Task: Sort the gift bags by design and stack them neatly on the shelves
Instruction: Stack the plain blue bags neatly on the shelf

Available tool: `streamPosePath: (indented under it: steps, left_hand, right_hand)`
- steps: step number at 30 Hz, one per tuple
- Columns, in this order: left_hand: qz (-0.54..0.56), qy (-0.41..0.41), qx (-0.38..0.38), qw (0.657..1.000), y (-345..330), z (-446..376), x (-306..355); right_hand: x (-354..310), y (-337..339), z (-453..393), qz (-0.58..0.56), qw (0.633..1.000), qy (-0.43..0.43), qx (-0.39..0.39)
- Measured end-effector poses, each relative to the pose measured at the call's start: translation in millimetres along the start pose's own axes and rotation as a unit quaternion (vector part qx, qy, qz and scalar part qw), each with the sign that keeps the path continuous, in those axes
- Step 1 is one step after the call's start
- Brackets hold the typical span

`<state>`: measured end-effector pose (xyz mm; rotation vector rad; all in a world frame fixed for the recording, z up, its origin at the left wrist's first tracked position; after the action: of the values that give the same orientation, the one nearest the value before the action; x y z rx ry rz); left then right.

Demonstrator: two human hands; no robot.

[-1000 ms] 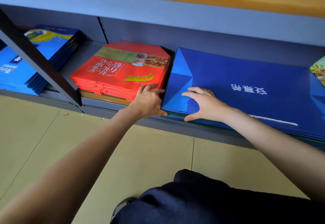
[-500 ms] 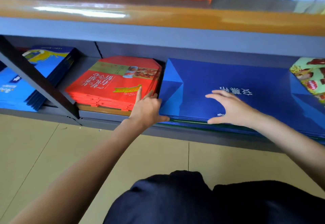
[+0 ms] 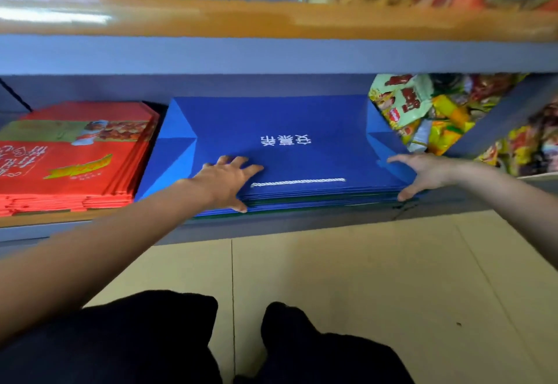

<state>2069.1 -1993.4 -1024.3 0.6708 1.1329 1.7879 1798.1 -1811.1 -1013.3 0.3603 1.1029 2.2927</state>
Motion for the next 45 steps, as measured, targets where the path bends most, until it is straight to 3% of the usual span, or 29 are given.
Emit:
streamPosePath:
  steps: [3,6,11,17,20,24,27,32,37,45]
  left_hand:
    - [0.030,0.021,-0.011,0.999,-7,-1,-7]
    - [0.049,0.033,-0.015,0.998,-11,1,-11]
    - [0.009,0.036,-0.031,0.999,-7,-1,-6]
    - [-0.054,-0.025,-0.046,0.997,20,-21,37]
    - [-0.063,-0.057,-0.036,0.996,20,-27,60]
    - [-0.065,-0.065,-0.006,0.996,9,-26,62]
    - [-0.051,-0.061,-0.002,0.997,9,-27,61]
    - [-0.035,-0.053,-0.010,0.998,10,-29,55]
    - [-0.077,-0.055,-0.015,0.995,5,-29,55]
    - [-0.134,-0.047,0.022,0.990,0,-20,57]
  right_hand:
    - [3,-6,-11,0.031,0.999,-0.016,0.022]
    - [1,-6,-14,-0.006,0.998,-0.003,0.070]
    - [20,3,11,-0.042,0.982,-0.003,0.182]
    - [47,12,48,-0.041,0.963,-0.017,0.265]
    - [61,-10,55,-0.149,0.935,-0.042,0.318]
    - [77,-33,54,-0.328,0.863,-0.077,0.377]
    - [74,-37,52,-0.337,0.840,-0.098,0.414]
    - [63,-39,50,-0.271,0.862,-0.081,0.420]
    - [55,-44,39,-0.242,0.900,-0.083,0.354]
    - [41,-58,32,-0.289,0.892,-0.117,0.327]
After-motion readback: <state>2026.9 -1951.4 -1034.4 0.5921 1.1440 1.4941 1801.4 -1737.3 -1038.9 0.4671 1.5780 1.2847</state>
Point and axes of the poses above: each hand's wrist, its own z-axis away from the middle knuckle, its own y-axis out of the back of the hand, x = y × z, the point moved 10 cm from there along -z, towards the middle knuckle, and after that the axes turned 1 degree about -y, right-handed, at the moved point
